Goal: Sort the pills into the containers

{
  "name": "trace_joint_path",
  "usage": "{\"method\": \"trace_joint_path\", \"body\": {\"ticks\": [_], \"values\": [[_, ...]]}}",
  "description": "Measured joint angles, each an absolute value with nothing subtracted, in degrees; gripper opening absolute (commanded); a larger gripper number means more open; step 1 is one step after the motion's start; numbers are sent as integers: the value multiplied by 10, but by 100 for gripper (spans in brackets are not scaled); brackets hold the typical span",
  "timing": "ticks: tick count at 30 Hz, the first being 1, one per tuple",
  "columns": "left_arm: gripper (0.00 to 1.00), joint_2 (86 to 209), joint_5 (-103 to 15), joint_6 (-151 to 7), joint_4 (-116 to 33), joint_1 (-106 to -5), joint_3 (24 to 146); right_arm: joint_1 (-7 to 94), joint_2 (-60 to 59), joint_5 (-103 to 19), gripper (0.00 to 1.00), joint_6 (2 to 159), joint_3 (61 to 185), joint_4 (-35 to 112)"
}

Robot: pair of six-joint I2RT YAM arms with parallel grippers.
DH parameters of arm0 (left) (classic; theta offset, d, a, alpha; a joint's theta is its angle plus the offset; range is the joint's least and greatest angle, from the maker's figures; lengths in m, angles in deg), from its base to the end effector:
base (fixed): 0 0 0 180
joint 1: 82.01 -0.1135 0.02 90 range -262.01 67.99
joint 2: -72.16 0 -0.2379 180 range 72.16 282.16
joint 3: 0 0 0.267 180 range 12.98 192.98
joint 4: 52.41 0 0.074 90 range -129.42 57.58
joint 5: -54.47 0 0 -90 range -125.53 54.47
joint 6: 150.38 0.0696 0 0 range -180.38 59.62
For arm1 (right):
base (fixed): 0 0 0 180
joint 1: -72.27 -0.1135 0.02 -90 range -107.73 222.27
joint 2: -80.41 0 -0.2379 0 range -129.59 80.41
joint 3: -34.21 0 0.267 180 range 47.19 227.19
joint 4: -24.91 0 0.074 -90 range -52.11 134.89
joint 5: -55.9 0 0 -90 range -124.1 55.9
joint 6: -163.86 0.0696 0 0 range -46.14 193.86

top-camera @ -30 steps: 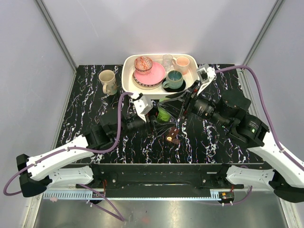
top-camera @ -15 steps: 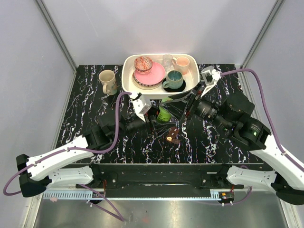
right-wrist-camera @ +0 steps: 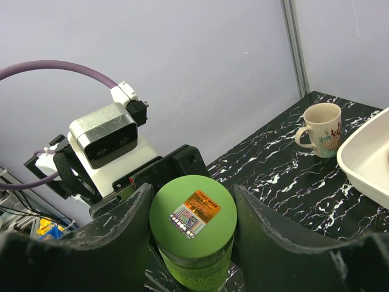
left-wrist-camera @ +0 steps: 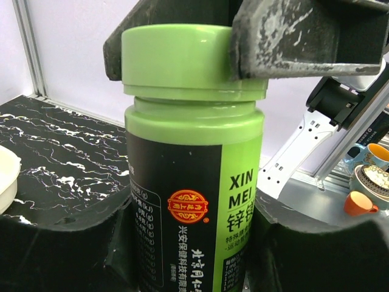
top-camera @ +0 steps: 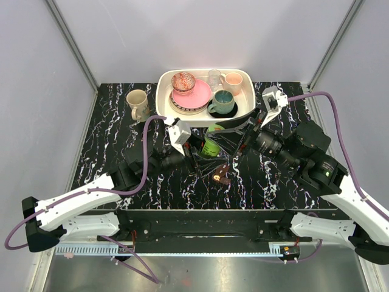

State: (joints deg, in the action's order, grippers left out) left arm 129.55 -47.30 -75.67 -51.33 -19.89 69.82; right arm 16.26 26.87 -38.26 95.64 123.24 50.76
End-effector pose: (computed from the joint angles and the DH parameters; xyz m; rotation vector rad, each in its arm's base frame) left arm 0.1239 -0.2646 0.3993 0.7621 1.2893 -1.2537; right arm 0.1285 0.1997 0.4839 -0.5056 1.4216 1.1634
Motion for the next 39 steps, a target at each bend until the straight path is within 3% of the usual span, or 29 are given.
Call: {"method": "trace_joint_path", "body": {"ticks": [13,28,39], "values": [[0,1297,-431,-715,-511,-199,698,163,242,-357,0,959,1264,539],[0,1383,-268,-610,-529,-199,738,162,169,-135,0,1027,1359,659],[0,1409,-239,-597,-533,-199,766,160,122,-78,0,1052,1441,729]]}}
